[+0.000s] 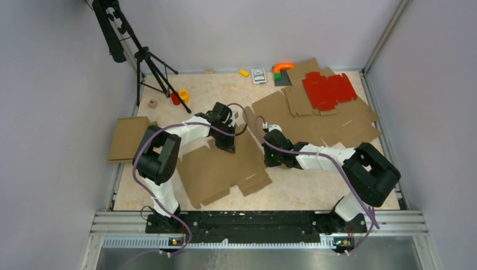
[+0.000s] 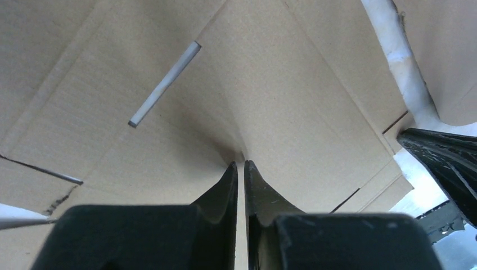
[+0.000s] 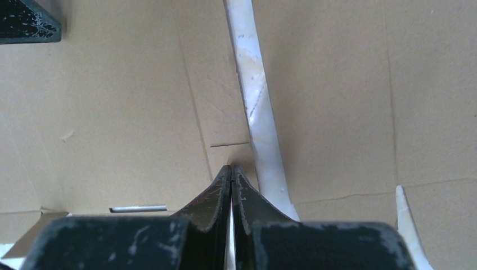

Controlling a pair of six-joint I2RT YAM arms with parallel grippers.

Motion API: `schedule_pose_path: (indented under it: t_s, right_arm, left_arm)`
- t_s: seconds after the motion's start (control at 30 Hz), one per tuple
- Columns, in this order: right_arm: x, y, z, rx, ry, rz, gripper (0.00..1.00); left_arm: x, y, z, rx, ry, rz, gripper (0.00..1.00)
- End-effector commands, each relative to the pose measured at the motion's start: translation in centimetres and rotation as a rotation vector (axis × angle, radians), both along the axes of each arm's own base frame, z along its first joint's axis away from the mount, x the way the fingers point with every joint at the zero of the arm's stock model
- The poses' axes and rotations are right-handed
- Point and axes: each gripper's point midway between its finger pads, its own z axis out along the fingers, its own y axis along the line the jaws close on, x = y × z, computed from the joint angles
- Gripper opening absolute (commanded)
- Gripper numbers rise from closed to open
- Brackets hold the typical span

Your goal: Fold the paper box

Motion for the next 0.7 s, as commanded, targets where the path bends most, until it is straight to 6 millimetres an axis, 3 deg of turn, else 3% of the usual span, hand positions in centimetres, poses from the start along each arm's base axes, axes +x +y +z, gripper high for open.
schedule_pose_path:
  t_s: [0.0, 0.13, 0.27, 0.37, 0.43, 0.5, 0.67]
  right_arm:
    - [-5.4, -3.5, -4.5, -0.105, 0.193, 0.024, 0.00]
    - [-5.9, -3.5, -5.2, -0.109, 0.212, 0.027, 0.00]
    - [-5.8, -3.2, -4.8, -0.092, 0.201, 0.030, 0.00]
    - [-5.7, -2.9, -4.6, -0.081, 0.199, 0.038, 0.00]
    - [-5.7, -2.9, -4.6, -0.082, 0.198, 0.042, 0.00]
    - [-5.6, -2.9, -4.6, -0.086, 0.197, 0.042, 0.00]
    - [-5.5, -2.5, -4.5, -0.072, 0.195, 0.051, 0.00]
  left_arm:
    - [0.8, -1.3, 3.4, -0.077, -0.106, 0.002, 0.13]
    - [3.0, -2.2, 6.6, -0.146, -0.223, 0.041, 0.28]
    - [6.1, -2.9, 9.0, -0.210, -0.308, 0.068, 0.31]
    - [8.5, -3.3, 9.2, -0.216, -0.316, 0.065, 0.30]
    - [10.5, -3.2, 8.8, -0.194, -0.324, 0.083, 0.23]
    - [12.4, -3.4, 8.7, -0.189, -0.332, 0.104, 0.03]
    - [15.1, -3.5, 6.8, -0.145, -0.319, 0.126, 0.00]
